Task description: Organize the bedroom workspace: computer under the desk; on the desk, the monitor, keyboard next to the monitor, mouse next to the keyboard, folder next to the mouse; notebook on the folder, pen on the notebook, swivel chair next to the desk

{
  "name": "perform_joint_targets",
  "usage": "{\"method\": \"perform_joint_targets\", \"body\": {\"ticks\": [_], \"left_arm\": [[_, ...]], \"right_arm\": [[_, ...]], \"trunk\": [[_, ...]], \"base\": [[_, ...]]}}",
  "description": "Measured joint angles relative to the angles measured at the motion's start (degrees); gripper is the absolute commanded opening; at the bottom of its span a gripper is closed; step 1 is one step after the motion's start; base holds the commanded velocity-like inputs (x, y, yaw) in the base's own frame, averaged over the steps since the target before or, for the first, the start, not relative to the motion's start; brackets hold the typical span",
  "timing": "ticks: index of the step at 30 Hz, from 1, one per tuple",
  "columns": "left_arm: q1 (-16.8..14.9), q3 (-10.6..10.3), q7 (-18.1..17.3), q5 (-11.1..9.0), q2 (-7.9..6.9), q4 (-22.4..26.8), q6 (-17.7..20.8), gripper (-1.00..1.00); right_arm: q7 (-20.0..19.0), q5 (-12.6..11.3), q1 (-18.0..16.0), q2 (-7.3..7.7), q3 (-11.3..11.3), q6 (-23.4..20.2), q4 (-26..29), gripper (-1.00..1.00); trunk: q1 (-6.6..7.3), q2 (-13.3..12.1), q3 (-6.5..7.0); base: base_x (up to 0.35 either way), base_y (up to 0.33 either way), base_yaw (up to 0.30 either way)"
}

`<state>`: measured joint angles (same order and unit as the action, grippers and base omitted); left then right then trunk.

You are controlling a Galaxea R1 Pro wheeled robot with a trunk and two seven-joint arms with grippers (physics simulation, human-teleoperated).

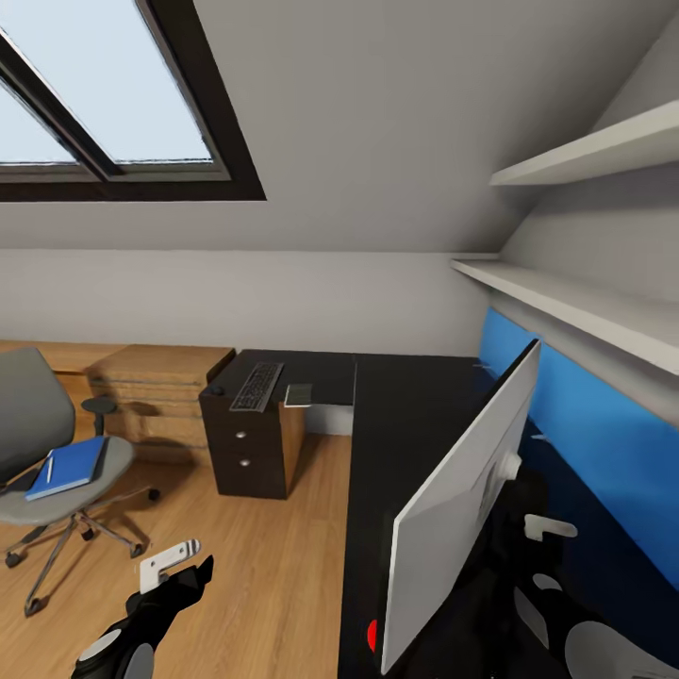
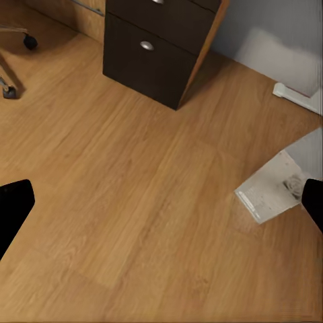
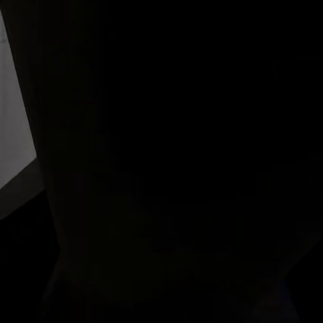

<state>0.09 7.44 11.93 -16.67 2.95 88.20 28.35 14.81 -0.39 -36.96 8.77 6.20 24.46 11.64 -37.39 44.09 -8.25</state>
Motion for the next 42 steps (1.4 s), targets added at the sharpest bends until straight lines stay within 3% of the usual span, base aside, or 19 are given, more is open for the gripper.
{"method": "perform_joint_targets", "body": {"ticks": [7, 29, 42], "left_arm": [[0.01, -0.01, 0.00, -0.03, 0.01, -0.06, 0.01, 1.00], [0.01, -0.12, -0.09, 0.03, 0.00, -0.25, 0.34, 1.00], [0.01, -0.11, -0.09, 0.05, -0.06, -0.25, 0.33, 1.00]], "right_arm": [[-0.08, 0.54, -0.02, -0.09, 0.02, -0.16, 0.08, -1.00], [-0.49, 0.34, -0.03, -0.12, -1.03, -0.34, 0.27, -1.00], [-0.74, 0.31, -0.03, -0.12, -1.19, -0.40, 0.33, -1.00]], "trunk": [[0.02, 0.02, 0.00], [0.00, 0.01, 0.00], [0.00, 0.01, 0.00]], "base": [[0.059, -0.059, -0.146], [0.050, -0.154, -0.003], [0.000, -0.017, 0.000]]}}
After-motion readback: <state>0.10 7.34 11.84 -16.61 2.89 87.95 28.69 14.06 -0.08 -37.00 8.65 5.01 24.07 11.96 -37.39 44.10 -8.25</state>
